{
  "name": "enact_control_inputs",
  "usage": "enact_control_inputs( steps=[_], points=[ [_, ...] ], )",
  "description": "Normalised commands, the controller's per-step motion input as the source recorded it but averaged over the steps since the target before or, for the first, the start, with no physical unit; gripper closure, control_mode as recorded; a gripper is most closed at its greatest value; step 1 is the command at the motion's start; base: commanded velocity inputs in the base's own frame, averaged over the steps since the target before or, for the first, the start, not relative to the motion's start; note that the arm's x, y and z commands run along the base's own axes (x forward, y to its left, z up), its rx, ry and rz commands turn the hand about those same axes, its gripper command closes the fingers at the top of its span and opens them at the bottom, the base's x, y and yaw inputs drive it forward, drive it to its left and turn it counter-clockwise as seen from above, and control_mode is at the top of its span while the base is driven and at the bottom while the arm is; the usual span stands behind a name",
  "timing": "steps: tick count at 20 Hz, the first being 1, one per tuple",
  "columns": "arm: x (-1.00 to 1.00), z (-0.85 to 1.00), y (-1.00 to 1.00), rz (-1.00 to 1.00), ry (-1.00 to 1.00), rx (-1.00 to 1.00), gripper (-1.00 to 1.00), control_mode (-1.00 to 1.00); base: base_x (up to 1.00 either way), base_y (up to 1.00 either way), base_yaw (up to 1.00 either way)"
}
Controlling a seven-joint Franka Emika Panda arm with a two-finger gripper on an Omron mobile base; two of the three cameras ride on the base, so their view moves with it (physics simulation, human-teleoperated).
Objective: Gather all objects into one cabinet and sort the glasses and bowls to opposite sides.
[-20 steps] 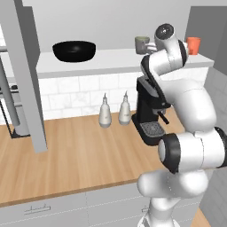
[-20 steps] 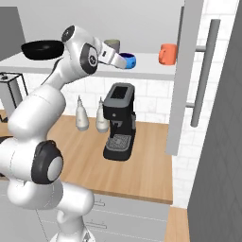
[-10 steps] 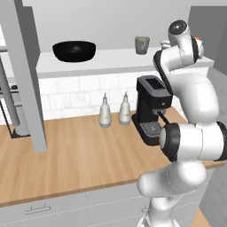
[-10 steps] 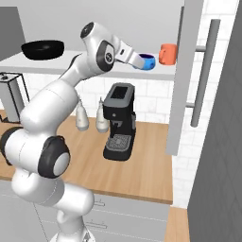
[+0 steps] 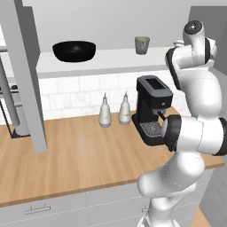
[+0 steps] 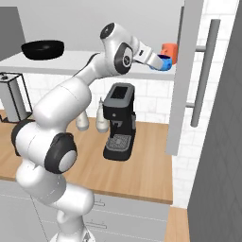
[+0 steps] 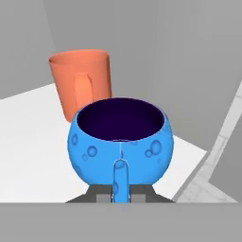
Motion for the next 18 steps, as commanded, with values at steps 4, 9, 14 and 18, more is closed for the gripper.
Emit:
enact_control_inputs(
  steps=[4,9,14,18],
  points=[
    [0.13,0.0,-0.21,0.0,0.0,0.0,1.0,-1.0,0.0,0.0,0.0],
    [0.1,0.0,-0.28,0.0,0.0,0.0,1.0,-1.0,0.0,0.0,0.0],
    [0.05,-0.05,-0.18,0.0,0.0,0.0,1.0,-1.0,0.0,0.0,0.0],
    [0.0,-0.14,-0.05,0.0,0.0,0.0,1.0,-1.0,0.0,0.0,0.0]
  ],
)
